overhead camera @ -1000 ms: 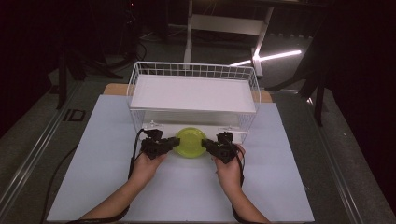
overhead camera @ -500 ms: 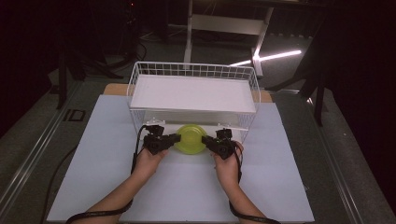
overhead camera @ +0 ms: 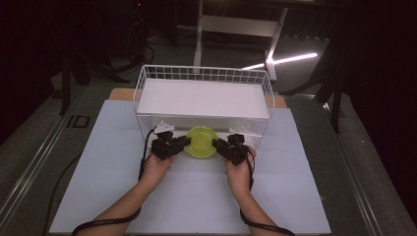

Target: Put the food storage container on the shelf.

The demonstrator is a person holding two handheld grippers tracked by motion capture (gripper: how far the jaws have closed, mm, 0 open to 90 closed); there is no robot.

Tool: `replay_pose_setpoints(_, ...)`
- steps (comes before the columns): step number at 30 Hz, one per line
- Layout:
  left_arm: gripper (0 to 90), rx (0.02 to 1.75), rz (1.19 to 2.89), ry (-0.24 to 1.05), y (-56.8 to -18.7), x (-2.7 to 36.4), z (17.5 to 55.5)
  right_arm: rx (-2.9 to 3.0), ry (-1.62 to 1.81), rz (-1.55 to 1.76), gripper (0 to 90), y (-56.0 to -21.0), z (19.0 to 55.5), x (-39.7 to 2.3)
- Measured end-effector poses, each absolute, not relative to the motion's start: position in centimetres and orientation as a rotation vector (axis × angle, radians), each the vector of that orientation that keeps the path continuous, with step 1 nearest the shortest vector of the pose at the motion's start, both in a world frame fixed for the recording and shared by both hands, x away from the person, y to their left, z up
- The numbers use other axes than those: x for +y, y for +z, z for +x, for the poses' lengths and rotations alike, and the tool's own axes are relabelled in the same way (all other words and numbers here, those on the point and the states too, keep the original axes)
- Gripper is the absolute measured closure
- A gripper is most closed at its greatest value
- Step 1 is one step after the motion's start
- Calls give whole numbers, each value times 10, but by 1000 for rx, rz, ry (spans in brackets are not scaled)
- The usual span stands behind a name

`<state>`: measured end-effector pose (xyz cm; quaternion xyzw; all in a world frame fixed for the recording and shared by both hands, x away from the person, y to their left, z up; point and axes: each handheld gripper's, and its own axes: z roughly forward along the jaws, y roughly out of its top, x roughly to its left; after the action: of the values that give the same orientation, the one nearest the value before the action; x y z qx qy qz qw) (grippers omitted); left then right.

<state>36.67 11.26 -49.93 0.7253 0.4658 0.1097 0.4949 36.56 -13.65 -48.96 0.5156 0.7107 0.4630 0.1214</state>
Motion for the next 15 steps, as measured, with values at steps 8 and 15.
replay_pose_setpoints(8, 660, 1171, 1727, 294, -502, 111, 374, 2041, 1330, 1491, 676, -492, 374, -135)
replay_pose_setpoints(15, 593, 1183, 1713, 365, -503, 108, 380, 2003, 1309, 1494, 610, -493, 381, -133)
